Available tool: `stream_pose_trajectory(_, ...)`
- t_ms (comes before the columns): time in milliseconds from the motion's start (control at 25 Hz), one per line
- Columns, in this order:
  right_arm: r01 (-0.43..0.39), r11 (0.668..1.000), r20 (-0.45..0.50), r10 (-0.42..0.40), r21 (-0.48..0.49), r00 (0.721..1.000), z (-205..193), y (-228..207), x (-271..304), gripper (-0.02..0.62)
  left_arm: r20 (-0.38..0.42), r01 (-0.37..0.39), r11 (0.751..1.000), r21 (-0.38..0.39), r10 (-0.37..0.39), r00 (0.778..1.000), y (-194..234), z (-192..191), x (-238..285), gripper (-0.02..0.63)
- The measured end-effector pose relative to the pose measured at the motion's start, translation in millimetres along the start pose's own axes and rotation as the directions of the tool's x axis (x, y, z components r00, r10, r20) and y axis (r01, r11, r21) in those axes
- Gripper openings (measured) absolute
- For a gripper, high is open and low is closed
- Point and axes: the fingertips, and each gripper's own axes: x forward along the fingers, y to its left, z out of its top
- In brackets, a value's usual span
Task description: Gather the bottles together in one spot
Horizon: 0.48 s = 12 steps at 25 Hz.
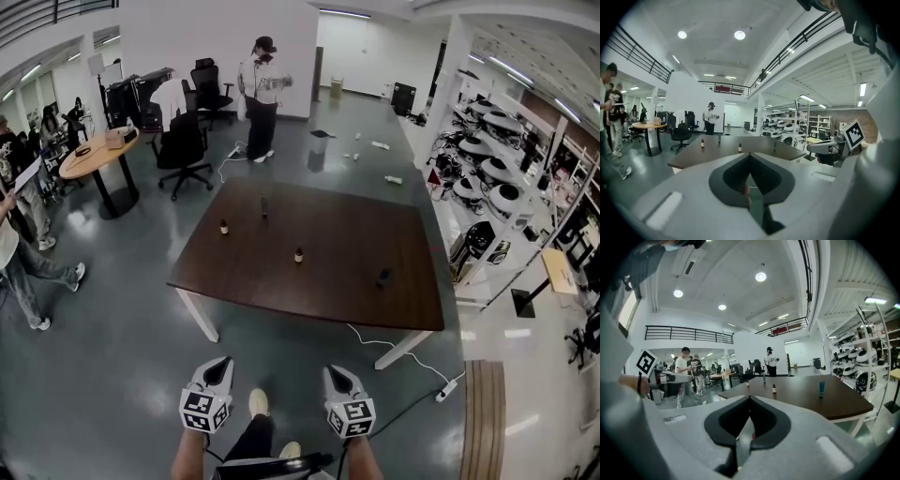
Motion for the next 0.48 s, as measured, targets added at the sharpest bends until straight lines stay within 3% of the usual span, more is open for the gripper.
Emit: stream_pose_trajectory(480,0.021,1.000,0.004,-0.020,-0.023,1.000,49.6,-15.3,104.0,0.002,0.016,0.029,1.000,-0.004,-0.029,0.999,71.9,42.5,78.7,0.002)
